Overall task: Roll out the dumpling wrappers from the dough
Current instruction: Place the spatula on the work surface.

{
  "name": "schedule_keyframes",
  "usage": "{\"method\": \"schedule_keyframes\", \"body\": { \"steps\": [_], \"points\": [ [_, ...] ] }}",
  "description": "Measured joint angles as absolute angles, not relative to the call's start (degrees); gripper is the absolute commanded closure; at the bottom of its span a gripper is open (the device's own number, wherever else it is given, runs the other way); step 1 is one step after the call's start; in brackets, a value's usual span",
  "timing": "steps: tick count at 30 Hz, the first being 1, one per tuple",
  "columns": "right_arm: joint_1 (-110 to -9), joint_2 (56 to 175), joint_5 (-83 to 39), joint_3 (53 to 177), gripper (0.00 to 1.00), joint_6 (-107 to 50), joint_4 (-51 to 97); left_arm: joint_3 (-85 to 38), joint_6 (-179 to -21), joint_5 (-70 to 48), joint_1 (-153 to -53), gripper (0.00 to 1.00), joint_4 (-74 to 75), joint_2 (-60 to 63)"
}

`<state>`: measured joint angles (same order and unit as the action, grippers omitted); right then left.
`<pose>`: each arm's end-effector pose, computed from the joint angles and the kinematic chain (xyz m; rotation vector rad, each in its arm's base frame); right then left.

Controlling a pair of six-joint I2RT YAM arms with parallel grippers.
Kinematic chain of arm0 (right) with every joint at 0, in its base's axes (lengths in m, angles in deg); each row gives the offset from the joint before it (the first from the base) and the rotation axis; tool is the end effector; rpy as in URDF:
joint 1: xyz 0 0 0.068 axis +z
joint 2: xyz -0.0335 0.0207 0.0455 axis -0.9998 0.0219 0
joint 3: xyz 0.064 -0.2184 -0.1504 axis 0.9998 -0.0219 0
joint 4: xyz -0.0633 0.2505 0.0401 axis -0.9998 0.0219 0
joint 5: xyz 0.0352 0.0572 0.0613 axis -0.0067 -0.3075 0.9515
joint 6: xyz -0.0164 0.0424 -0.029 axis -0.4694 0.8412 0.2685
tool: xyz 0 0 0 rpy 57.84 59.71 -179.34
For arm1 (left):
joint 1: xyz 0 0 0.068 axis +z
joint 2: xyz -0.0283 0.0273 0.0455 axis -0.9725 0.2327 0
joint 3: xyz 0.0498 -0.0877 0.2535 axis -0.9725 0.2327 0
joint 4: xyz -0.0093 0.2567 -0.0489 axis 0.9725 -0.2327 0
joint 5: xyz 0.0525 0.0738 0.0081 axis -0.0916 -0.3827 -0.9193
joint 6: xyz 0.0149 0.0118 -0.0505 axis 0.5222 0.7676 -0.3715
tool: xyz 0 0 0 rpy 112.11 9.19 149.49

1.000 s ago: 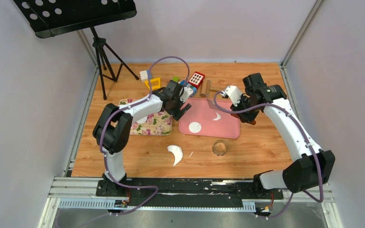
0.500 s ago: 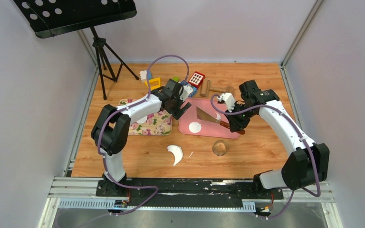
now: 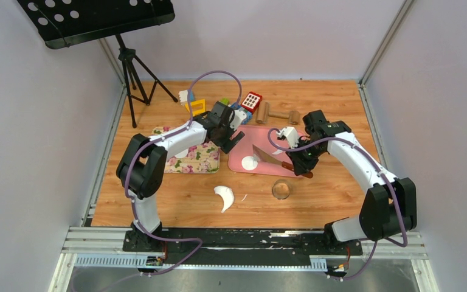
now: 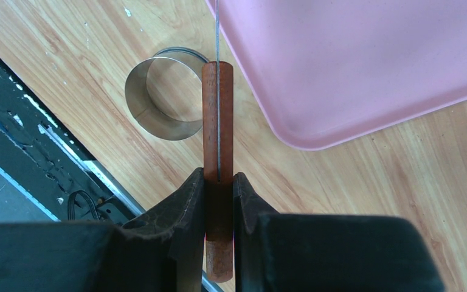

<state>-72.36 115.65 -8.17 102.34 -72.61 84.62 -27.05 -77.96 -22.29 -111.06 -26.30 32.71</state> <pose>0.2348 0.0823 0.2503 -1.3368 2.5365 0.4774 0.3298 -0.2246 0.2036 0.9433 2.3520 -0.1016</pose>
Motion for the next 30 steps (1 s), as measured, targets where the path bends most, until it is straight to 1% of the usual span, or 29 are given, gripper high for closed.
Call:
{"method": "schedule_keyframes", "body": {
  "steps": [11,22,30],
  "points": [
    [-72.3,115.8,-10.6,101.9,1.00,-72.6,82.8,-26.9,-78.0,-22.3,-111.1,0.06,-26.2,32.7],
    [-72.3,115.9,-8.7,101.9,1.00,-72.7,83.4,-26.8,-78.0,-22.3,-111.1,0.06,-26.1,32.7],
    [-72.3,116.3,-10.2,101.9,1.00,-72.5,83.1,-26.8,-77.9,-22.3,-111.0,0.06,-26.1,32.7]
  ]
}}
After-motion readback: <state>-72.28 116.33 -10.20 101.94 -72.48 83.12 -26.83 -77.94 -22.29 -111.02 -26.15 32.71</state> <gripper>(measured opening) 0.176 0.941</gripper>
